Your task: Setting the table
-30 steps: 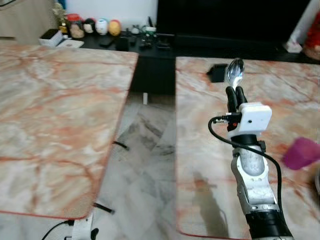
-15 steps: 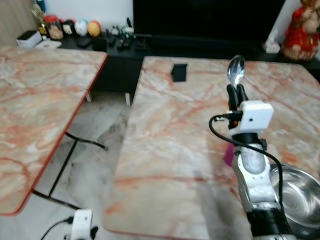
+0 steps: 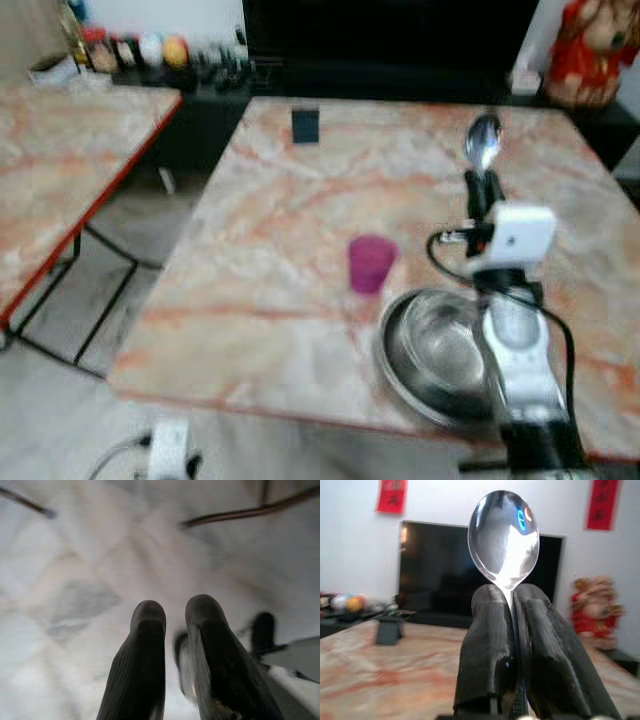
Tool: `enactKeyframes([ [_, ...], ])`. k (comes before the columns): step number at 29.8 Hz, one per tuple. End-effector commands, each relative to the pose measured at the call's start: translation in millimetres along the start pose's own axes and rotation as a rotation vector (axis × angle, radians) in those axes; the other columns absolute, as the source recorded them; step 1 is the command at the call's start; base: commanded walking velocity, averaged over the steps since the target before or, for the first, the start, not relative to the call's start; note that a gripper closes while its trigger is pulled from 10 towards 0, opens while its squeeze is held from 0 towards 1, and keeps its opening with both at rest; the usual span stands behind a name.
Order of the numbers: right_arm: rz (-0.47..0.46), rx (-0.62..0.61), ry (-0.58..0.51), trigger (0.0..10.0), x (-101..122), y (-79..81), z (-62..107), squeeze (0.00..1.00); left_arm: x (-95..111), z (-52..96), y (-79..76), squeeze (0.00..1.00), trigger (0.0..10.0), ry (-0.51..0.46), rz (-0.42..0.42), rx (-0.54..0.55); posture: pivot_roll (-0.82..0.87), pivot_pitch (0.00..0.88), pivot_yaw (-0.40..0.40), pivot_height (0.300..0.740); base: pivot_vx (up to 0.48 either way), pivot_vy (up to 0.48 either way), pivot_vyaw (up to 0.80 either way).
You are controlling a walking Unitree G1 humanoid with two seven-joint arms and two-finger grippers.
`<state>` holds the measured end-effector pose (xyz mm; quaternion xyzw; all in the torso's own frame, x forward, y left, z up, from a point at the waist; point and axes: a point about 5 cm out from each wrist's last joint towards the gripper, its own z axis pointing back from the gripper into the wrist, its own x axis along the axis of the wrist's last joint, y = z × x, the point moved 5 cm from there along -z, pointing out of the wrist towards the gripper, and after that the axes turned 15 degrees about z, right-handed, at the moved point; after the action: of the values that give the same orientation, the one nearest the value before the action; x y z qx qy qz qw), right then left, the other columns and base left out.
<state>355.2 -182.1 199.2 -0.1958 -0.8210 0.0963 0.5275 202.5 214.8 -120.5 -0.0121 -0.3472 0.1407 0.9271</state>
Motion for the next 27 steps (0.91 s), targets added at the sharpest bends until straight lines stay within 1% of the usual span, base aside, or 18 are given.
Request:
enactKeyframes([
  [1,-0.018,-0.018,-0.008,10.0,4.4,-2.8,-1.6,0.0,1.8,0.7,8.3,0.0,10.0,0.001,-0.013,0.02,-0.07,0.0,-0.025,0.74,0.0,0.0,0.0],
  [4,-0.005,-0.028,0.007,10.0,1.6,-6.7,-1.0,0.0,2.1,0.6,7.3,0.0,10.0,-0.001,-0.015,0.018,-0.07,0.0,-0.023,0.74,0.0,0.0,0.0],
  [5,-0.001,-0.043,0.024,10.0,-1.9,-10.9,-0.7,0.0,1.9,0.5,6.8,0.0,10.0,0.0,-0.016,0.017,-0.08,0.0,-0.022,0.74,0.0,0.0,0.0],
  [8,0.009,-0.063,0.046,10.0,-6.3,-16.2,-0.8,0.0,1.0,0.5,6.5,0.0,10.0,0.004,-0.018,0.017,-0.08,0.0,-0.021,0.74,0.0,0.0,0.0],
  [12,0.001,-0.081,0.072,10.0,-11.3,-20.4,-1.0,0.0,-0.4,0.9,7.6,0.0,10.0,0.009,-0.019,0.02,-0.08,0.0,-0.021,0.74,0.0,0.0,0.0],
  [15,-0.013,-0.099,0.118,10.0,-19.7,-25.7,-1.7,0.0,-2.4,1.6,10.5,0.0,10.0,0.017,-0.018,0.028,-0.08,0.0,-0.021,0.74,0.0,0.0,0.0],
  [16,-0.001,-0.099,0.152,10.0,-25.7,-27.5,-2.4,0.0,-2.7,1.8,11.3,0.0,10.0,0.02,-0.018,0.03,-0.08,0.0,-0.018,0.74,0.0,0.0,0.0],
  [19,-0.006,-0.096,0.172,10.0,-29.5,-28.4,-3.1,0.0,-2.9,1.8,11.6,0.0,10.0,0.022,-0.019,0.03,-0.08,0.0,-0.018,0.74,0.0,0.0,0.0],
  [22,0.055,-0.058,0.268,10.0,-47.6,-30.3,-5.0,0.0,-2.7,1.5,11.6,0.0,10.0,0.026,-0.02,0.03,-0.09,0.0,-0.014,0.74,0.0,0.0,0.0],
  [23,0.091,-0.035,0.335,10.0,-59.9,-31.0,-4.1,0.0,-2.5,1.4,11.5,0.0,10.0,0.027,-0.02,0.03,-0.09,0.0,-0.013,0.74,0.0,0.0,0.0],
  [24,0.111,-0.021,0.378,10.0,-67.8,-31.6,-3.0,0.0,-2.4,1.4,11.5,0.0,10.0,0.027,-0.019,0.029,-0.09,0.0,-0.013,0.74,0.0,0.0,0.0],
  [25,0.097,-0.007,0.478,10.0,-85.5,-33.8,2.6,0.0,-2.3,1.3,11.7,0.0,10.0,0.029,-0.018,0.029,-0.09,0.0,-0.015,0.74,0.0,0.0,0.0],
  [27,0.072,-0.004,0.517,10.0,-92.3,-34.1,5.4,0.0,-2.0,1.2,11.6,0.0,10.0,0.03,-0.018,0.029,-0.09,0.0,-0.016,0.74,0.0,0.0,0.0],
])
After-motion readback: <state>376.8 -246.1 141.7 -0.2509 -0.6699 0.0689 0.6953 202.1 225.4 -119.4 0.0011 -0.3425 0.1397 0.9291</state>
